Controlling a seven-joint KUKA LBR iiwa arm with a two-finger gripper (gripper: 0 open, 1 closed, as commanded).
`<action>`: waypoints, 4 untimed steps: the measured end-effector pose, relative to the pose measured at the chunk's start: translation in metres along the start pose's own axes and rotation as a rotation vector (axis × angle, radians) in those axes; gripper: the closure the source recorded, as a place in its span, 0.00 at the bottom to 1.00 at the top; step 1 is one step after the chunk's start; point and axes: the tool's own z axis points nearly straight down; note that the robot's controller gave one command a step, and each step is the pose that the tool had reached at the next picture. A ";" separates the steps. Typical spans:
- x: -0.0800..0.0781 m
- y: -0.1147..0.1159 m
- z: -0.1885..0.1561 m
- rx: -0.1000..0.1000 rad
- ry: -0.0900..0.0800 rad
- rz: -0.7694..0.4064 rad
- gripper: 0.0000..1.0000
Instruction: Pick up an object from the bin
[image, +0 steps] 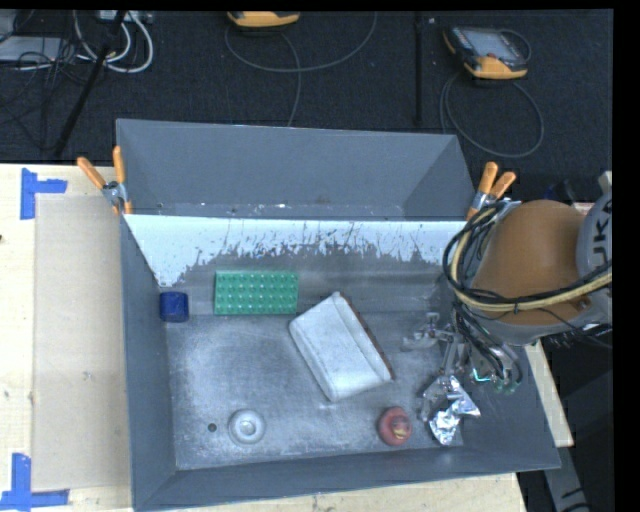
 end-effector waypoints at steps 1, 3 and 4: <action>0.004 -0.082 0.080 -0.002 -0.012 -0.156 0.00; 0.028 -0.074 0.038 -0.006 -0.012 -1.047 0.00; 0.020 -0.067 0.049 -0.007 -0.029 -1.254 0.00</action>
Offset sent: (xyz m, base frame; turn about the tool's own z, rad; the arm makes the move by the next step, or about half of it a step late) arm -0.0066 -0.0825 -0.0820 -0.1607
